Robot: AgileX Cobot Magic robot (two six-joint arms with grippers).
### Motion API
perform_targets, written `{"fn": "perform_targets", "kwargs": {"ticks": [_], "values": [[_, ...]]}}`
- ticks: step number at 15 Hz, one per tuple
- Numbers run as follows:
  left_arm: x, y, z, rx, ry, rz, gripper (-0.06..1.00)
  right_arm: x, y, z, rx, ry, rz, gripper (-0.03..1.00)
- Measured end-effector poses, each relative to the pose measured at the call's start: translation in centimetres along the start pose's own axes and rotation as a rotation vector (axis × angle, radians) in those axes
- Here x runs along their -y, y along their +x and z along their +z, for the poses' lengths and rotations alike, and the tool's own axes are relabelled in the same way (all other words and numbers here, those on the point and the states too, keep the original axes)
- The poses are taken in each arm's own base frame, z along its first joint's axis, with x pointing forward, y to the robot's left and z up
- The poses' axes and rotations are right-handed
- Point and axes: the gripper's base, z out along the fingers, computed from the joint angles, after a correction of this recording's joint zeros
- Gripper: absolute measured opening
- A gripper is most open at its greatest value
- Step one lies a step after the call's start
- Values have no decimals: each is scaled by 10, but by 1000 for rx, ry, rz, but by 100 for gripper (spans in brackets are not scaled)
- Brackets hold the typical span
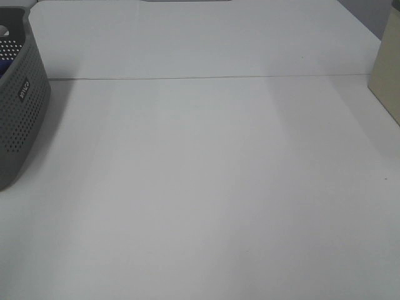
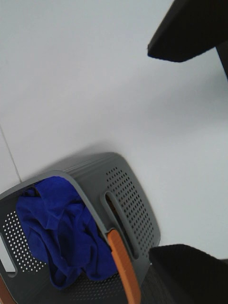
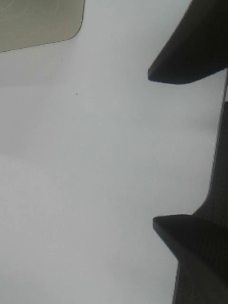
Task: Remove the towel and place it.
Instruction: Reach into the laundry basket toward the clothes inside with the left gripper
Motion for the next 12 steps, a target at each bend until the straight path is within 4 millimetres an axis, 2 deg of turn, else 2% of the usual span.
{"fn": "perform_targets", "kwargs": {"ticks": [3,4,5,6,7,9,12], "values": [[-24,-82,17,-35,-1,178,99,0,0,0,0,0,0,76],[-28,-95,22,-36,0,212,99,0,0,0,0,0,0,76],[-36,-117,33,-48,-15,286,99,0,0,0,0,0,0,76],[-45,-138,49,-75,-41,354,99,0,0,0,0,0,0,76],[-66,-162,91,-199,-139,482,99,0,0,0,0,0,0,76],[-86,-166,132,-383,-255,646,97,0,0,0,0,0,0,76],[-113,-152,186,-594,-252,744,97,0,0,0,0,0,0,76]]}}
